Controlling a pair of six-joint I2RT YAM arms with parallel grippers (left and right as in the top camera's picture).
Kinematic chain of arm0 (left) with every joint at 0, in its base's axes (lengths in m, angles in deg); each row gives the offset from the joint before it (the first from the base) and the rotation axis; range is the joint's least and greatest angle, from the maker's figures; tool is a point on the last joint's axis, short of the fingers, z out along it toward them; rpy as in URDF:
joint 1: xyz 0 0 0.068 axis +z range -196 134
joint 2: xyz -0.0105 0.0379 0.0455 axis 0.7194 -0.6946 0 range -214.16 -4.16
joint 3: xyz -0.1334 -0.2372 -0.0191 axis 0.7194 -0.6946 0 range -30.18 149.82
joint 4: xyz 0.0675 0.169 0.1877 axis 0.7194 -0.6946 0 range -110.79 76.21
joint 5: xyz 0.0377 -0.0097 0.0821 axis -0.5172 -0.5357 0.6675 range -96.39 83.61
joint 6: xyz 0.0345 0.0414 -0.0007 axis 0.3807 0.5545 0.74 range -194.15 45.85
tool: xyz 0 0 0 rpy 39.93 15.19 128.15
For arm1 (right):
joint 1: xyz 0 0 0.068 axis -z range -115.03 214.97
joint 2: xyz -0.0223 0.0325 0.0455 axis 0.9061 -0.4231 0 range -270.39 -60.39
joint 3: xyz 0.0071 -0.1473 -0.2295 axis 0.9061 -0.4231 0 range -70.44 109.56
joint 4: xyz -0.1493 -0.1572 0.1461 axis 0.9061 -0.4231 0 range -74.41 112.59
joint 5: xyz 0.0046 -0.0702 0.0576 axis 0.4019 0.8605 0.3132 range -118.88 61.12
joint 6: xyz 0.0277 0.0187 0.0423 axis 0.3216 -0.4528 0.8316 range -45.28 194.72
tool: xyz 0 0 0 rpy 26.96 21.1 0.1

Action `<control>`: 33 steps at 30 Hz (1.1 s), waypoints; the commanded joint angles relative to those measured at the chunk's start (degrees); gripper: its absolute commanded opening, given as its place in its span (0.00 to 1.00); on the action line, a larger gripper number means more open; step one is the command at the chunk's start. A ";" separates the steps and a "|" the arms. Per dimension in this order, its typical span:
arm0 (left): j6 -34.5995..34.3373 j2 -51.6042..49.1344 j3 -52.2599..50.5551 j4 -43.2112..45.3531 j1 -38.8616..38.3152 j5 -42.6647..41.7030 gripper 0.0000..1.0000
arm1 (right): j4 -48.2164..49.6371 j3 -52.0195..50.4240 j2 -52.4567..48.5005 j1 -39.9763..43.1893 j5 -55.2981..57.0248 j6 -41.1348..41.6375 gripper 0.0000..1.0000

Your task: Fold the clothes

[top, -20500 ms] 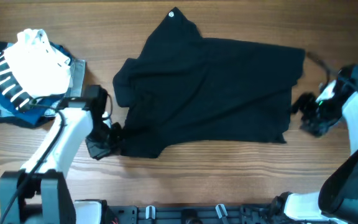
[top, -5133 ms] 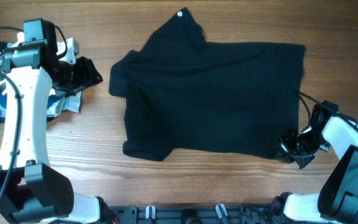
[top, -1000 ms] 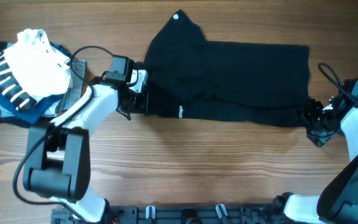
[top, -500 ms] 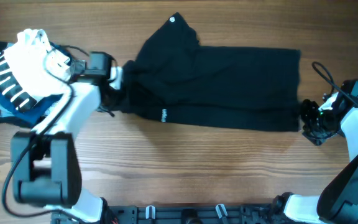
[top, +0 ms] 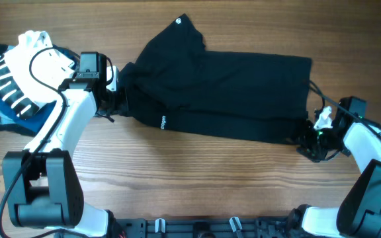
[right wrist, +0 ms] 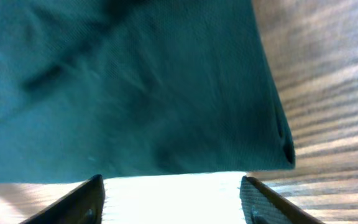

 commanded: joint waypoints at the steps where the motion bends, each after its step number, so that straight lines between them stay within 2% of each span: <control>1: -0.96 0.79 0.81 -0.17 0.00 0.81 0.04 | -0.22 -0.44 -0.66 -0.13 5.29 2.03 0.29; 3: -0.96 0.79 0.81 -0.39 0.00 1.92 0.04 | -0.33 -0.44 -0.66 -0.13 9.94 5.77 0.14; 4: -0.96 0.79 0.81 -0.59 0.00 2.54 0.04 | -0.37 -0.37 -0.66 -0.13 11.78 7.63 0.10; 9: -0.94 0.79 0.81 -1.20 0.00 2.93 0.04 | -0.94 0.76 -0.63 -0.13 13.38 8.85 0.07; 10: -0.96 0.79 0.81 -1.22 0.00 2.91 0.04 | -0.96 0.81 -0.63 -0.13 12.90 8.50 0.21; 11: -0.96 0.79 0.81 -1.22 0.00 2.89 0.04 | -0.92 0.79 -0.66 -0.15 12.46 8.37 0.48; 12: -0.96 0.79 0.81 -1.22 0.00 2.86 0.04 | -0.92 0.72 -0.66 -0.15 12.13 8.26 0.66; 14: -0.96 0.79 0.81 -1.20 0.00 2.86 0.04 | -0.22 0.17 -0.66 -0.15 11.58 8.41 0.71; 19: -0.96 0.79 0.81 -1.11 0.00 2.86 0.04 | 7.21 -3.21 -0.66 -0.26 2.62 8.41 0.71; 21: -0.96 0.79 0.81 -1.16 0.00 2.86 0.04 | 9.11 -4.52 -0.66 -0.26 0.11 8.59 0.64; 23: -0.96 0.79 0.81 -1.18 0.00 2.86 0.04 | 9.14 -4.63 -0.66 -0.26 0.33 8.41 0.46; 26: -0.96 0.79 0.81 -1.16 0.00 2.86 0.04 | 9.27 -4.59 -0.66 -0.24 -1.09 6.97 0.24; 29: -0.96 0.79 0.81 -1.18 0.00 2.86 0.04 | 8.98 -4.52 -0.66 -0.24 -3.37 4.26 0.06; 31: -0.96 0.79 0.81 -1.27 0.00 2.89 0.04 | 7.85 -3.93 -0.63 -0.24 -1.40 4.15 0.04; 33: -0.96 0.79 0.83 -1.86 0.00 2.91 0.04 | 4.26 -1.53 -0.63 0.07 5.79 7.43 0.04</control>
